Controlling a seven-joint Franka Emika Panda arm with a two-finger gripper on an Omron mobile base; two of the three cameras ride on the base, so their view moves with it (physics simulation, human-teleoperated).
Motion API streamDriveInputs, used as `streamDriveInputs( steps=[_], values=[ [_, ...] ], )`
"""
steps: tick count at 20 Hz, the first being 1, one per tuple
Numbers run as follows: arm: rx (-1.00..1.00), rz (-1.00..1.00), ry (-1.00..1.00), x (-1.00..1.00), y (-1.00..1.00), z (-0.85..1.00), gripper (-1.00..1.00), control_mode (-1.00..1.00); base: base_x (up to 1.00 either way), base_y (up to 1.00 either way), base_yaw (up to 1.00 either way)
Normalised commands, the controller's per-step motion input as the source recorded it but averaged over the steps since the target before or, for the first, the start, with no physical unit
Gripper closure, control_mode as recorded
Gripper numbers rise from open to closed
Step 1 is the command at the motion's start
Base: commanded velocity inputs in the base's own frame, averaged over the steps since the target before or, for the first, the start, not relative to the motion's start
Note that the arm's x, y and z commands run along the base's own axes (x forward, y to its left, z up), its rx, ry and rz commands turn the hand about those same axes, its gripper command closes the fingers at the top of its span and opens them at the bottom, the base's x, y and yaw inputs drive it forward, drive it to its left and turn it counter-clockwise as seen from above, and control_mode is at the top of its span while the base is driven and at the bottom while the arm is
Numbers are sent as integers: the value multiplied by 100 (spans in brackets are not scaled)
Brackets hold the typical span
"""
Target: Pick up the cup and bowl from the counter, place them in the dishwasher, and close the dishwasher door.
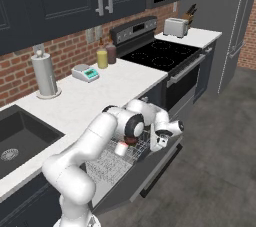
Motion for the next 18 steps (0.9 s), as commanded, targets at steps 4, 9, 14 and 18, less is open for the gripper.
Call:
streamDriveInputs(
  steps=[4, 9, 14, 18],
  values=[
    [0, 0, -68, -100, 29, 7, -100, -100, 0, 0, 0],
    [-1, -3, -60, -100, 29, 67, -100, -100, 0, 0, 0],
    [0, -4, -29, -100, -20, 73, -100, -100, 0, 0, 0],
    [0, 0, -1, -99, -66, 74, -100, -100, 0, 0, 0]
  ],
)
